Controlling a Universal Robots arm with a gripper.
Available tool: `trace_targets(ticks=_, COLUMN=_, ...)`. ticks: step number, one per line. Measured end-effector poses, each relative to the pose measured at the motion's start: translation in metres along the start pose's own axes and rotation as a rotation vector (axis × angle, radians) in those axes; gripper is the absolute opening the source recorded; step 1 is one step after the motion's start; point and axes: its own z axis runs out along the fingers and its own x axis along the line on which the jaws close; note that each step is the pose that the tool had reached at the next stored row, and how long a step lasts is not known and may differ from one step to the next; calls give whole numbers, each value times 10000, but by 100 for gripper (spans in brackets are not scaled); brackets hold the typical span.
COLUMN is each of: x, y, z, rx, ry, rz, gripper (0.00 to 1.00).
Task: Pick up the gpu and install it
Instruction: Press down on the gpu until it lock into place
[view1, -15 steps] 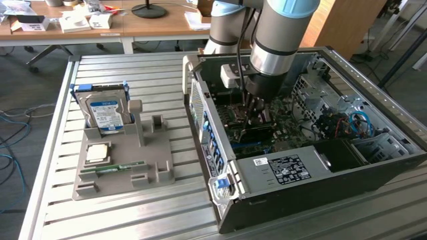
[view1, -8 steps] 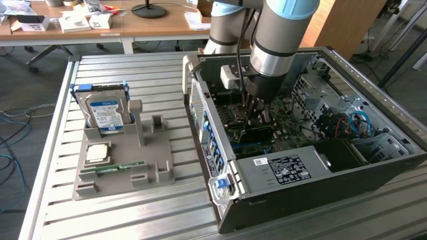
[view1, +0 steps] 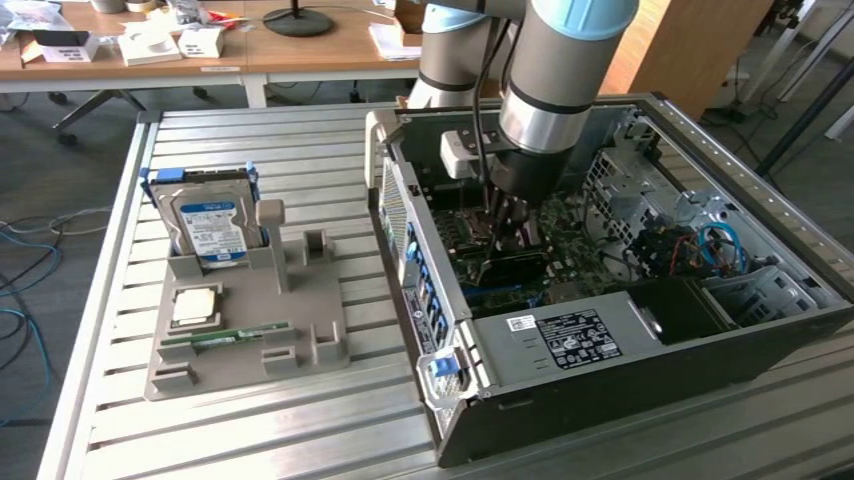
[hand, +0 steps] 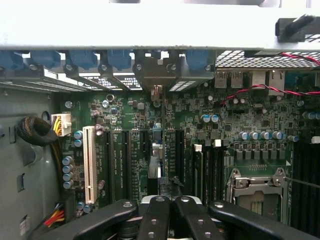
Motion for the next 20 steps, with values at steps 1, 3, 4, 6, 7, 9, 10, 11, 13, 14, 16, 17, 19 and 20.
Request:
trace_targets(ticks=1, x=0, y=0, z=1, rx=1, ry=-2, rz=0, gripper=11)
trace_targets(ticks=3, x=0, y=0, z=4, rx=2, ry=-3, rz=0, gripper=11)
trace_targets(ticks=4, x=0, y=3, z=12, rx=3, ry=0, rz=0, gripper=11)
trace_targets(ticks=6, x=0, y=4, z=12, rx=-1, ry=3, rz=0, gripper=11)
trace_targets(ticks=7, x=1, y=4, z=13, rx=-1, ry=2, rz=0, gripper=11)
trace_targets(ticks=9, x=1, y=4, z=14, rx=0, ry=0, rz=0, gripper=11)
trace_targets(ticks=10, x=1, y=4, z=14, rx=0, ry=0, rz=0, gripper=11)
trace_targets(ticks=11, x=0, y=4, z=14, rx=0, ry=-1, rz=0, gripper=11)
trace_targets(ticks=13, x=0, y=4, z=14, rx=1, ry=-2, rz=1, gripper=11)
trace_targets(ticks=14, x=0, y=4, z=14, rx=1, ry=-1, rz=1, gripper=11)
trace_targets(ticks=16, x=0, y=4, z=14, rx=1, ry=-1, rz=0, gripper=11)
trace_targets(ticks=17, x=0, y=4, z=14, rx=1, ry=-2, rz=0, gripper=11)
trace_targets(ticks=19, x=0, y=4, z=14, rx=0, ry=-1, rz=0, gripper=11)
trace_targets(ticks=20, x=0, y=4, z=14, rx=1, ry=-3, rz=0, gripper=11)
